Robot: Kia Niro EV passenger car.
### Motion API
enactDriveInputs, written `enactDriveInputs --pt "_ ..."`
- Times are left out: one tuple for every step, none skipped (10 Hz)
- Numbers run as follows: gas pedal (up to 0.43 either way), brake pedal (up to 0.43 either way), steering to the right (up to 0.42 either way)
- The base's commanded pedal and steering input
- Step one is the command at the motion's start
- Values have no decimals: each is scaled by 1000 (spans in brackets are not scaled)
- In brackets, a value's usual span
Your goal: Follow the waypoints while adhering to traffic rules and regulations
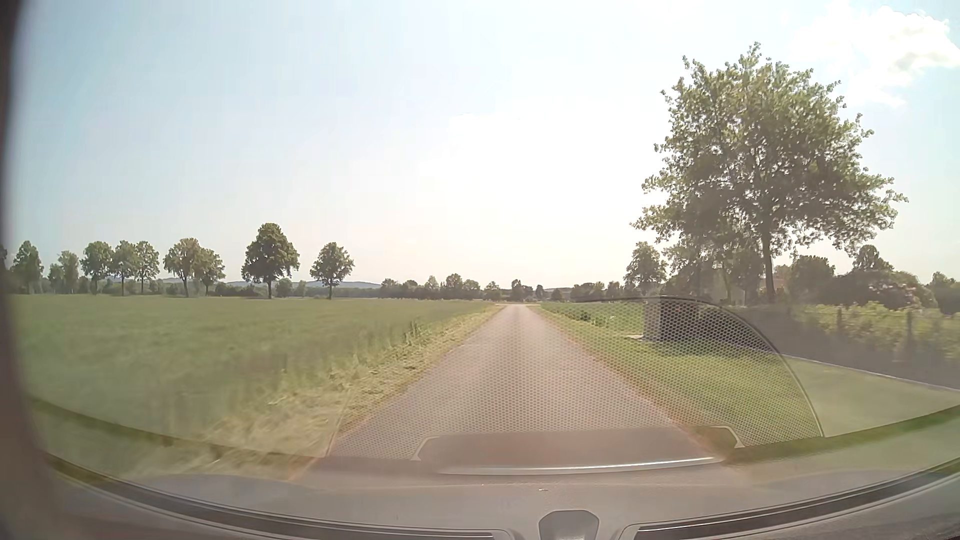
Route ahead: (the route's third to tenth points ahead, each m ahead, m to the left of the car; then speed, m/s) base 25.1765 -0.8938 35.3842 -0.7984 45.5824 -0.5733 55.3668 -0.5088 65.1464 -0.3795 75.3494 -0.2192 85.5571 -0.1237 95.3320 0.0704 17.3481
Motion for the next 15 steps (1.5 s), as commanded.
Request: enactDriveInputs --pt "260 6 4" --pt "248 6 4" --pt "240 6 4" --pt "209 6 4" --pt "189 6 4" --pt "189 6 5" --pt "177 6 4" --pt "169 6 5" --pt "169 6 4" --pt "169 6 4" --pt "169 6 4" --pt "169 6 4" --pt "157 6 4" --pt "157 6 4" --pt "157 6 4"
